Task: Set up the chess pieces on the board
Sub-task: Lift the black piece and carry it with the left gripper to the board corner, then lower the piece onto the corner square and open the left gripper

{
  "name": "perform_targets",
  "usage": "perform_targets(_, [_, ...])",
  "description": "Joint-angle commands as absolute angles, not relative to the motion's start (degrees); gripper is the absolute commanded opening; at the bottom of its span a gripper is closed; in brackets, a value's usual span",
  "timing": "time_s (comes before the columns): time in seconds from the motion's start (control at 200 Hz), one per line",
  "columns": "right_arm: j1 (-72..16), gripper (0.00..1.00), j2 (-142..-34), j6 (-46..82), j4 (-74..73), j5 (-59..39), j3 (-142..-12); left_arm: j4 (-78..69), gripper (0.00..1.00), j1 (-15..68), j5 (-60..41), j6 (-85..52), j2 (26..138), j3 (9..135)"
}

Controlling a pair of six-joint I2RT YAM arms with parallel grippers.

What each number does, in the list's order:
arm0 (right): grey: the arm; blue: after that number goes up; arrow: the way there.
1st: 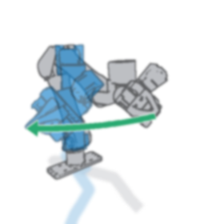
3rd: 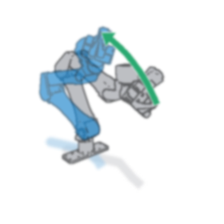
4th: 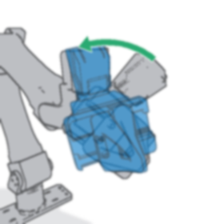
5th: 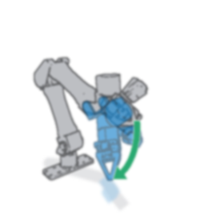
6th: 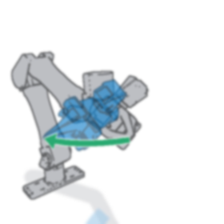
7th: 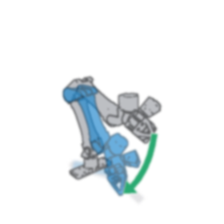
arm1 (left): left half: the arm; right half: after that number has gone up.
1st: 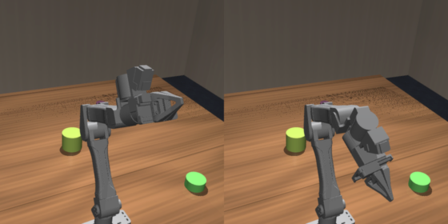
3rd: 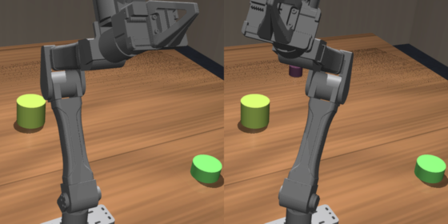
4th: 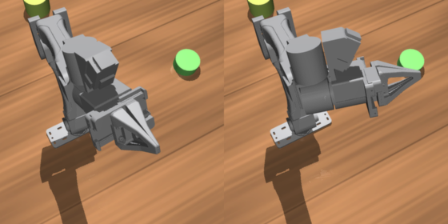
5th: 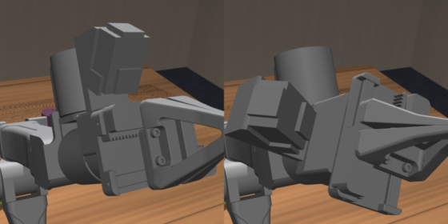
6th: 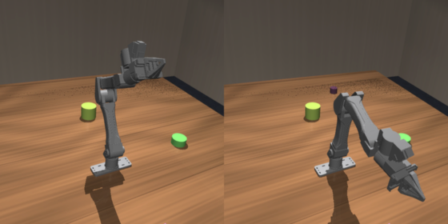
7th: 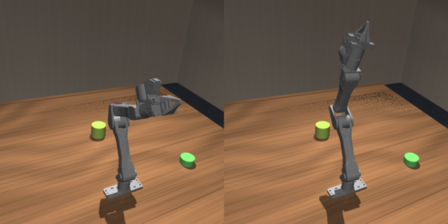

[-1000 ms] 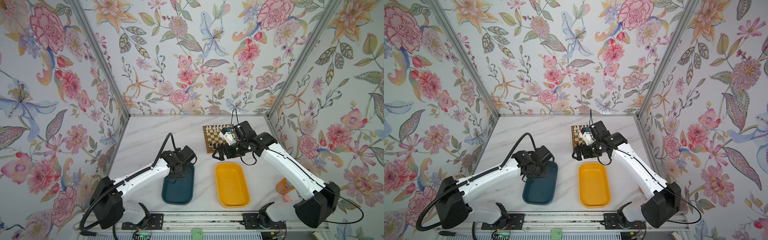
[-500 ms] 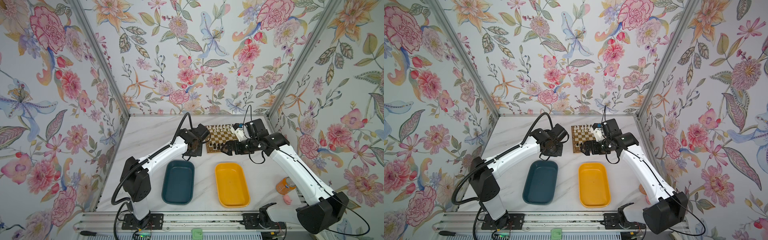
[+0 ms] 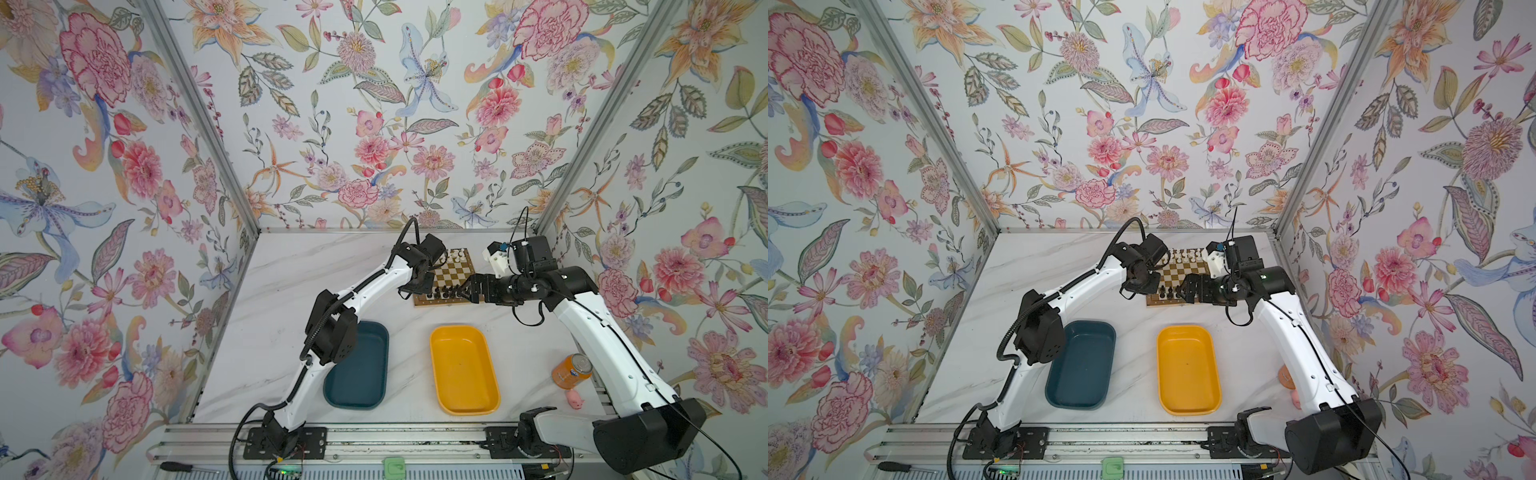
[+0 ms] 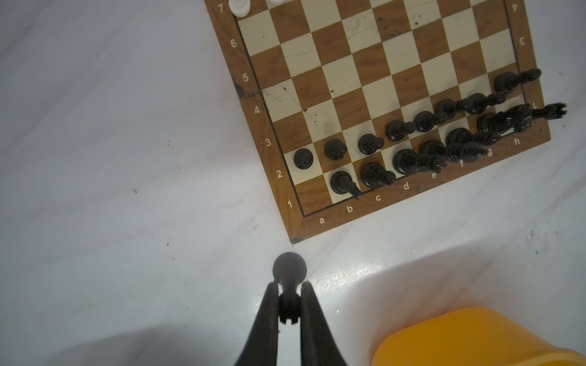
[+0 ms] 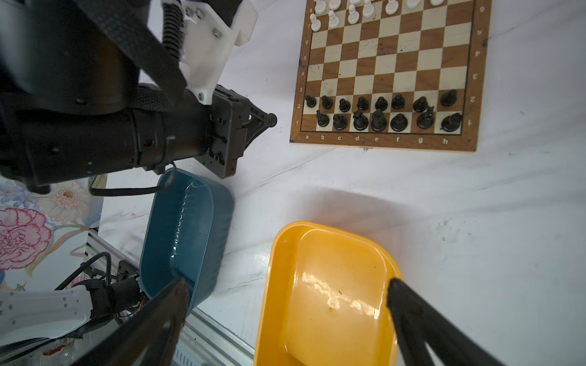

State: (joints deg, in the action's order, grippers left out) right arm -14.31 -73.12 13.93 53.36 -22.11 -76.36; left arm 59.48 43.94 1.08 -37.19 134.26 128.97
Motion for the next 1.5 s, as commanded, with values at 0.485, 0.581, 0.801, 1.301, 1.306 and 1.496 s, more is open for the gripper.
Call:
perform_targets(0.485, [-11.5, 0.99, -72.8, 14.2, 56.6, -21.3, -76.5, 60.1, 0.00, 42.3, -4.5, -33.8, 143.1, 136.3])
perform_targets(0.581, [-11.5, 0.99, -72.9, 14.1, 56.8, -21.2, -76.4, 59.8, 0.00, 42.3, -4.9, -33.9, 143.5, 136.2])
perform_targets(0.801, [-11.3, 0.99, -72.6, 14.1, 57.0, -20.8, -76.1, 59.5, 0.00, 42.3, -5.1, -33.8, 144.5, 137.0])
perform_targets(1.301, [-10.6, 0.99, -72.1, 13.9, 57.2, -20.1, -75.7, 60.7, 0.00, 42.0, -5.7, -33.1, 147.1, 140.5])
perform_targets(1.306, [-10.6, 0.99, -72.1, 13.9, 57.2, -20.1, -75.8, 60.7, 0.00, 42.0, -5.7, -33.1, 147.1, 140.5])
perform_targets(1.496, [-10.6, 0.99, -72.4, 13.9, 57.3, -20.2, -76.0, 61.0, 0.00, 41.7, -5.5, -32.8, 147.2, 140.6])
